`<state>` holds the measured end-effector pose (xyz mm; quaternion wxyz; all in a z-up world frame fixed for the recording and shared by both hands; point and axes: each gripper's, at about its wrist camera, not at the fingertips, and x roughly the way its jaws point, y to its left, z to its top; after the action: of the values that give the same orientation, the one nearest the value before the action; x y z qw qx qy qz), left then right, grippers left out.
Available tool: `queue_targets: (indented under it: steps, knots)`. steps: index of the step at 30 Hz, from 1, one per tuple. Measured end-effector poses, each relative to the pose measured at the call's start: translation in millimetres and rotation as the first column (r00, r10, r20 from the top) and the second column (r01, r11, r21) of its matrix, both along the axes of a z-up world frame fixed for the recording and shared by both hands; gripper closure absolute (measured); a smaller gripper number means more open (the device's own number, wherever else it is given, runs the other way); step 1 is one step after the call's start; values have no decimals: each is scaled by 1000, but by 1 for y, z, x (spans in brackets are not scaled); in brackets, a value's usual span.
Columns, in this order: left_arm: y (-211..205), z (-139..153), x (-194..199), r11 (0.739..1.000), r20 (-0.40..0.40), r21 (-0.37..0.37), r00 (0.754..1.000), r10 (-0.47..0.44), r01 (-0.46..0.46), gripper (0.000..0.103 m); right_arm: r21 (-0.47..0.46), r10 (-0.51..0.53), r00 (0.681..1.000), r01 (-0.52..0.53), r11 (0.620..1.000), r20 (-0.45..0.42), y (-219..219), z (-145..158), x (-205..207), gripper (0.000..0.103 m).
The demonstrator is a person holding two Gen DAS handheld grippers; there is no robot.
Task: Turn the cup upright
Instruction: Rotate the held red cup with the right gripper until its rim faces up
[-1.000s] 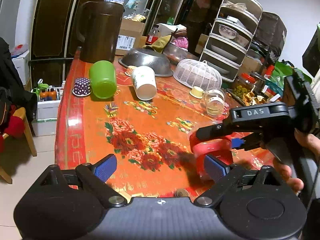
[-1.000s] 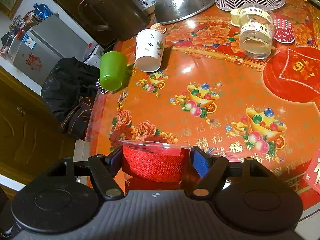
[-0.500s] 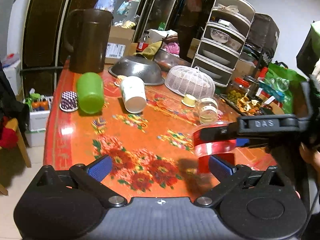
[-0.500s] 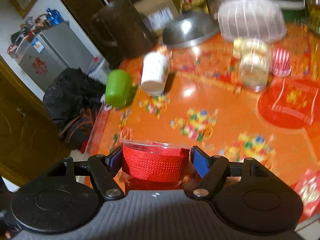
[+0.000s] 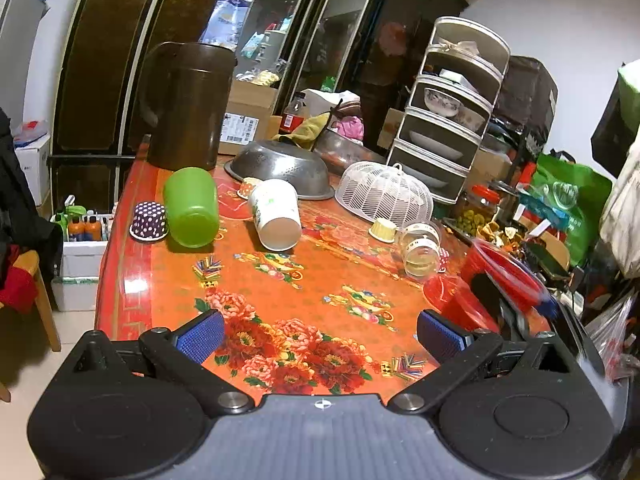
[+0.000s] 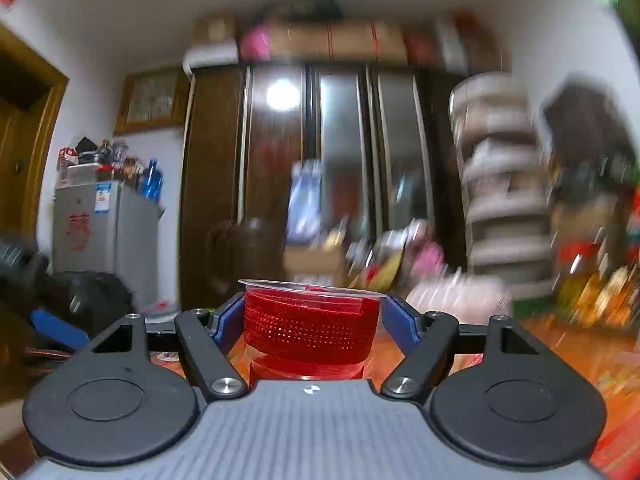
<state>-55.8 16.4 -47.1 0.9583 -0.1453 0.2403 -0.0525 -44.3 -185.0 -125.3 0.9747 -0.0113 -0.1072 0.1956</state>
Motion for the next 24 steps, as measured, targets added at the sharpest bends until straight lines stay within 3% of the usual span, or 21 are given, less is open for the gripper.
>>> queue_targets:
  steps: [7, 24]
  knots:
    - [4, -9, -3, 999, -2, -34, 1000, -9, 9, 0, -48, -42, 998, 44, 998, 51, 18, -28, -9, 29]
    - [7, -18, -2, 998, -34, -57, 999, -12, 10, 0, -53, -48, 999, 47, 997, -13, 24, -44, -7, 29]
